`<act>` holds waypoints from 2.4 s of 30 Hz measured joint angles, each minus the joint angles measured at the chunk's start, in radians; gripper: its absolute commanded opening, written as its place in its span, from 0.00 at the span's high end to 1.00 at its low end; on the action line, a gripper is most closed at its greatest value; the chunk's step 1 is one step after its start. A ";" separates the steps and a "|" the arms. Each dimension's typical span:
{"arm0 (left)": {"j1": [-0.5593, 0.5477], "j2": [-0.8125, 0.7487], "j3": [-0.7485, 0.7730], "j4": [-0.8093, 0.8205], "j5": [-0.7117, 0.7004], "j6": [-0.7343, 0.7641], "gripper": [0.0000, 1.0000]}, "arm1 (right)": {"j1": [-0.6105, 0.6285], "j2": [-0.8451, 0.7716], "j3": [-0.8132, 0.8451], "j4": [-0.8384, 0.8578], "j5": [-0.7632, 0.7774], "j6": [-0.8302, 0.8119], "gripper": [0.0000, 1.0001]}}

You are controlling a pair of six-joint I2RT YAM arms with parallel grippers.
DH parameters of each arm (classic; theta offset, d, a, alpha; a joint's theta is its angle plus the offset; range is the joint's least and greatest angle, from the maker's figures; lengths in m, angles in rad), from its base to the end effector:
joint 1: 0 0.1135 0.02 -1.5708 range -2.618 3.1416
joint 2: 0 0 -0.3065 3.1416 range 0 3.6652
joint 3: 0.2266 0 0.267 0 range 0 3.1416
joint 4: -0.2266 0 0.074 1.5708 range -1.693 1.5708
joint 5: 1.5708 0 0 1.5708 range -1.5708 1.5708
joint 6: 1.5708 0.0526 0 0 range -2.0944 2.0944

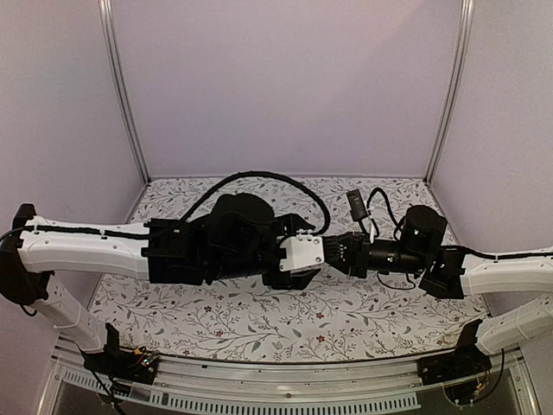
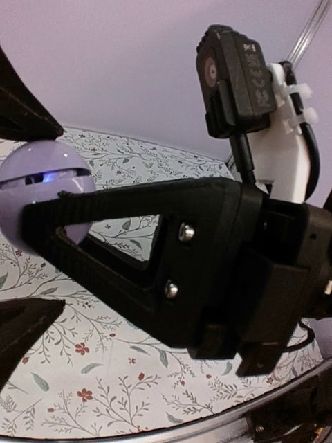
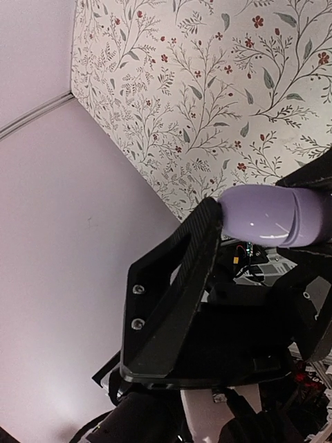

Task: Insert the wireless bluetooth earbuds into the charging case
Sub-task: Close the charging case with the earbuds at the corner of the board, then place the charging case with the earbuds at the center of the board.

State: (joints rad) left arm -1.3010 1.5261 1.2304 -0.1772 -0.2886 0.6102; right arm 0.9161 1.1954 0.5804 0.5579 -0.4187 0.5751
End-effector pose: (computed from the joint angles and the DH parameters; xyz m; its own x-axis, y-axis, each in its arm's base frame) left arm 0.1166 -0.3656 0.3446 0.3913 0.6461 -0.6553 0.7714 0.1580 0.6164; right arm 0.1515 0.2324 0.2906 -0.5578 0.0895 -0.8251 -0.7966 0.2213 0.5625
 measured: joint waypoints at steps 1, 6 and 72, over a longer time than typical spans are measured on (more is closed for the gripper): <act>0.003 -0.008 -0.016 0.015 0.012 -0.006 0.01 | -0.005 0.000 0.000 0.005 0.000 -0.001 1.00; 0.048 -0.088 -0.114 0.043 0.071 -0.080 0.00 | -0.077 -0.001 0.000 0.026 0.006 -0.003 1.00; 0.373 -0.261 -0.262 0.171 0.059 -0.614 0.00 | -0.551 0.838 0.534 -0.400 -0.082 -0.182 0.17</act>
State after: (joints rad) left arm -0.9283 1.2648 0.9684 -0.0067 -0.2298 -0.0036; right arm 0.3649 2.0338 1.1149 0.1577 -0.5007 0.3927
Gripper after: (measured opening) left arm 0.996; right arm 0.741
